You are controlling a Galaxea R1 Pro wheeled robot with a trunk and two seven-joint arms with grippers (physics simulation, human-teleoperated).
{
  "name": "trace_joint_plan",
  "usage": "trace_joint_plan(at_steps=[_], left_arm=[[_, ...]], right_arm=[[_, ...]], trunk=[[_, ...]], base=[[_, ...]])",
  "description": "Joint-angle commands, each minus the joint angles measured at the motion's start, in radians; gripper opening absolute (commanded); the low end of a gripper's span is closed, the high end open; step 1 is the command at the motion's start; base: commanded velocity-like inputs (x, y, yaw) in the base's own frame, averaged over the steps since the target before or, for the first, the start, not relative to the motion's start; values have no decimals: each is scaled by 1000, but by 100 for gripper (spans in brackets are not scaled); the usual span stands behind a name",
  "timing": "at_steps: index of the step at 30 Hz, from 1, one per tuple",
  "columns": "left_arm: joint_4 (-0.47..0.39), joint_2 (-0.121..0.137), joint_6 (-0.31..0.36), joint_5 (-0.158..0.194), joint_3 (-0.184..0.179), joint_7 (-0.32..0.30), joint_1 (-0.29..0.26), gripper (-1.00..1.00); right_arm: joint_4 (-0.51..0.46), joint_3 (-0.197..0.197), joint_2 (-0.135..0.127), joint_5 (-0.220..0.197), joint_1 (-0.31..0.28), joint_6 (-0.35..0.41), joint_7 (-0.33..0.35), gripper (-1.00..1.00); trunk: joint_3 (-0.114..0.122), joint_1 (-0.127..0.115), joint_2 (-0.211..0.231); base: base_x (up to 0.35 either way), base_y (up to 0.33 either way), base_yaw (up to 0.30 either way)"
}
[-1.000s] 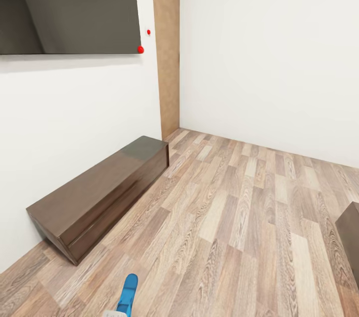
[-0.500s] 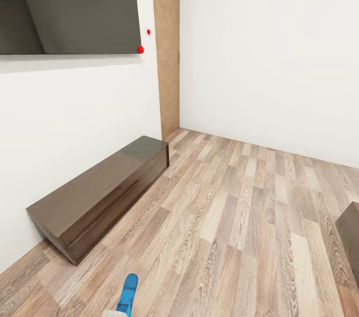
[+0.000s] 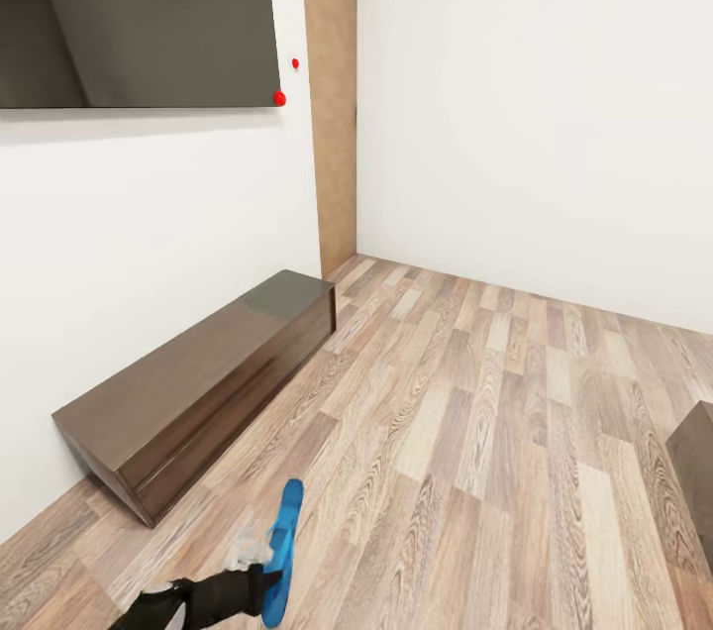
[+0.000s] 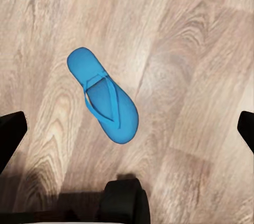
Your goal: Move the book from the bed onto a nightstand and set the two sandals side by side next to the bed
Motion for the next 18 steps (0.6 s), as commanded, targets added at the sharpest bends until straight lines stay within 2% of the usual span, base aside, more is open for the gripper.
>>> trace_joint_plan(at_steps=[1, 2, 3, 5, 6, 8, 11, 12, 15, 18], left_arm=[[-53, 0, 60, -5, 1, -49, -1, -100], [-137, 0, 129, 2, 2, -97, -3, -100], [-177, 0, 154, 19, 2, -113, -4, -100], [-202, 0, 170, 47, 1, -123, -4, -100], [-211, 0, 175, 61, 2, -127, -4, -100], [-216, 0, 177, 70, 2, -130, -4, -100], [-219, 1, 178, 76, 3, -132, -4, -100], [-219, 1, 179, 77, 3, -133, -4, -100], [-217, 1, 179, 79, 1, -133, -4, -100], [-215, 2, 179, 80, 1, -133, -4, -100]], right_arm=[[-2, -3, 0, -6, -8, 28, 3, 100], [-2, -3, 1, -5, -29, 63, -3, 100], [-2, -2, 2, -5, -66, 96, -16, 100], [-2, -1, 2, -4, -130, 173, -39, 100], [-2, 0, 2, -4, -174, 249, -50, 100], [-3, 1, 2, -4, -208, 338, -56, 100], [-43, 2, 2, -3, -224, 405, -57, 100], [-95, 3, 1, -4, -228, 429, -56, 100], [-159, 7, 0, -4, -231, 469, -57, 100], [-176, 8, 0, -3, -232, 489, -57, 100]], trunk=[[-1, 0, 0], [-1, 0, 0], [-1, 0, 0], [-1, 0, 0], [-1, 0, 0], [-1, 0, 0], [-1, 0, 0], [-1, 0, 0], [-1, 0, 0], [-1, 0, 0]], base=[[0, 0, 0], [0, 0, 0], [0, 0, 0], [0, 0, 0], [0, 0, 0], [0, 0, 0], [0, 0, 0], [0, 0, 0], [0, 0, 0], [0, 0, 0]])
